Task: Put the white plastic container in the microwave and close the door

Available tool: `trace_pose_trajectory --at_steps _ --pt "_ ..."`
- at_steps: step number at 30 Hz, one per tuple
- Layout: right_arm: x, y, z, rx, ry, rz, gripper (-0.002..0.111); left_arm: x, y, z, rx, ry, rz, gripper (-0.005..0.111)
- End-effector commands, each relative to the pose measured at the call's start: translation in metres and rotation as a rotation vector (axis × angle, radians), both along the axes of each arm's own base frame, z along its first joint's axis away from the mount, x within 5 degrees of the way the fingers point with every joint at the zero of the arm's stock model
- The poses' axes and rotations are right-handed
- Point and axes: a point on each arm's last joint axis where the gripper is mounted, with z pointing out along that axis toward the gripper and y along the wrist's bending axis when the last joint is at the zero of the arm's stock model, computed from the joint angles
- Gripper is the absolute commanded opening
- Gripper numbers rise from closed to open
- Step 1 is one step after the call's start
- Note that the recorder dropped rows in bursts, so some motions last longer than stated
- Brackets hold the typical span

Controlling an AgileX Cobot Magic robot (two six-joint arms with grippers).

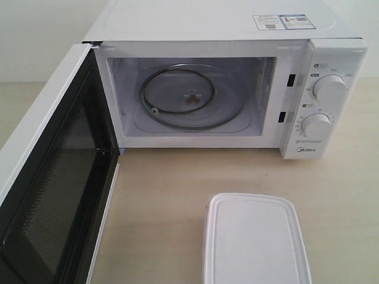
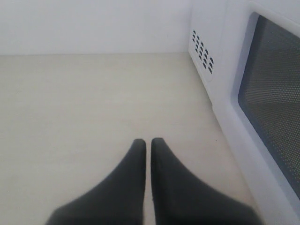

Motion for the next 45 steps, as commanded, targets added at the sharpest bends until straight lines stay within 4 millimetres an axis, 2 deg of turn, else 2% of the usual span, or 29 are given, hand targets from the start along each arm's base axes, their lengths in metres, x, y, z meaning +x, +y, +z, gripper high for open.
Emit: trace_pose_trajectory --at_steps 1,7,12,15,20,22,26,42,45 --pt "0.028 0.007 -0.019 -0.062 0.080 0.073 0.000 0.000 0.000 -0.001 0.003 -0.001 0.002 0.004" --pt "0.055 0.031 -0.044 -0.104 0.090 0.328 0.000 0.000 0.000 -0.001 0.003 -0.001 0.002 0.004" --pt "0.070 0.040 -0.084 -0.099 0.212 0.446 0.000 0.000 0.000 -0.001 0.003 -0.001 0.002 0.004" --pt "0.071 0.046 -0.096 -0.051 0.183 0.511 0.000 0.000 0.000 -0.001 0.003 -0.001 0.002 0.004" --pt "0.066 0.054 -0.126 -0.071 0.286 0.614 0.000 0.000 0.000 -0.001 0.003 -0.001 0.002 0.004" --pt "0.065 0.056 -0.130 -0.078 0.305 0.647 0.000 0.000 0.000 -0.001 0.003 -0.001 0.002 0.004" --pt "0.058 0.040 -0.138 -0.013 0.357 0.446 0.000 0.000 0.000 -0.001 0.003 -0.001 0.002 0.004" --pt "0.019 0.041 -0.156 -0.074 0.490 0.496 0.000 0.000 0.000 -0.001 0.003 -0.001 0.002 0.004" --pt "0.017 0.042 -0.155 -0.070 0.488 0.503 0.000 0.000 0.000 -0.001 0.003 -0.001 0.002 0.004"
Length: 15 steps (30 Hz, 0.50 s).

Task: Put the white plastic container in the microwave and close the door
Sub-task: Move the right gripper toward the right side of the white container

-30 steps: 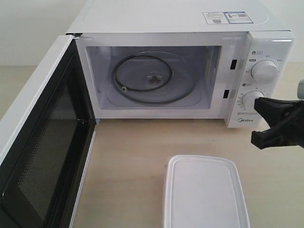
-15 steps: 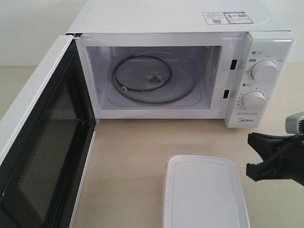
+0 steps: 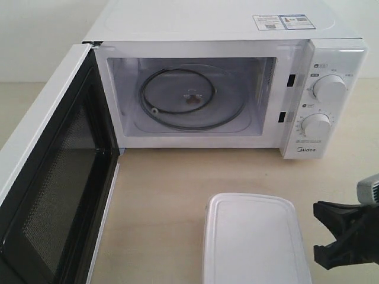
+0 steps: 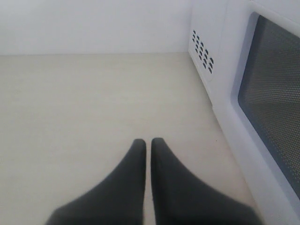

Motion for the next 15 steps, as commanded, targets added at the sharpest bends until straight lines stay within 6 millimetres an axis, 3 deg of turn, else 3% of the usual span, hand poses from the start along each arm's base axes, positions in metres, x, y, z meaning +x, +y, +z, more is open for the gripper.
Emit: trace_pose_trajectory --at_steps 1,8,15 --pt "-0.004 0.000 0.000 -0.004 -0.003 0.017 0.000 0.000 0.000 -0.001 0.003 -0.001 0.002 0.004" --pt "-0.015 0.009 -0.008 -0.063 0.080 0.185 0.000 0.000 0.000 -0.001 0.003 -0.001 0.002 0.004" --pt "-0.017 0.009 -0.010 -0.073 0.095 0.205 0.000 0.000 0.000 -0.001 0.003 -0.001 0.002 0.004"
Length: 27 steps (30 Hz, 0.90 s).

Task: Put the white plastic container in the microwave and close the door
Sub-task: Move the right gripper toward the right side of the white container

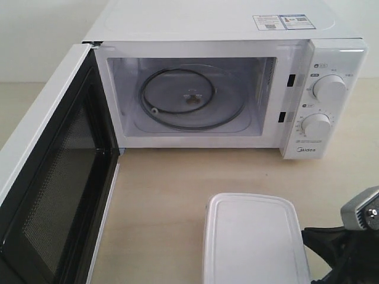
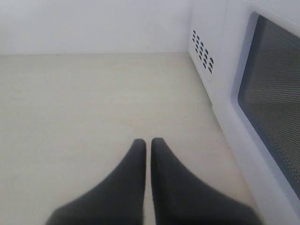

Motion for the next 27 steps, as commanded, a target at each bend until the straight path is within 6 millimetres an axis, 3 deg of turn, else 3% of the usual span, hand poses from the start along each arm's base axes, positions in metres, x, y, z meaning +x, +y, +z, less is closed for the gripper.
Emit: trace_pose_trajectory --at_steps 1,4,9,27 --pt "-0.004 0.002 -0.002 -0.013 0.011 0.045 0.000 0.000 0.000 -0.001 0.003 -0.001 0.002 0.004" --pt "-0.006 0.005 -0.002 -0.002 0.040 0.097 0.000 0.000 0.000 -0.001 0.003 -0.001 0.002 0.004" --pt "0.010 0.004 -0.004 -0.008 0.114 0.083 0.000 0.000 0.000 -0.001 0.003 -0.001 0.002 0.004" --pt "0.042 0.012 0.010 0.063 0.113 0.134 0.000 0.000 0.000 -0.001 0.003 -0.001 0.002 0.004"
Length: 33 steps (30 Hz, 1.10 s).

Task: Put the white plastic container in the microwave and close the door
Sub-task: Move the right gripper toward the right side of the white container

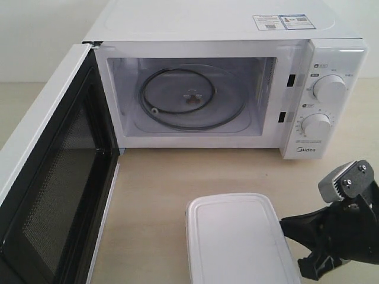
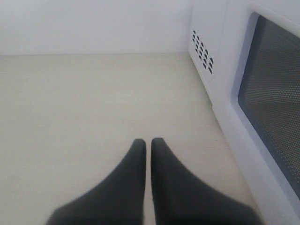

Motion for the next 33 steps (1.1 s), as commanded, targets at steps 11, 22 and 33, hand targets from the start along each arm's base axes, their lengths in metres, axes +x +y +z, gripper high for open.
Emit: trace_pose_trajectory --at_steps 11,22,33 --pt "0.019 -0.006 0.005 0.042 0.047 -0.102 0.000 0.000 0.000 -0.001 0.003 -0.001 0.002 0.004" --pt "0.017 -0.035 0.016 0.287 0.138 -0.186 0.000 0.000 0.000 -0.001 0.003 -0.001 0.002 0.004" --pt "0.014 -0.032 0.023 0.488 0.632 -0.228 0.000 0.000 0.000 -0.001 0.003 -0.001 0.002 0.004"
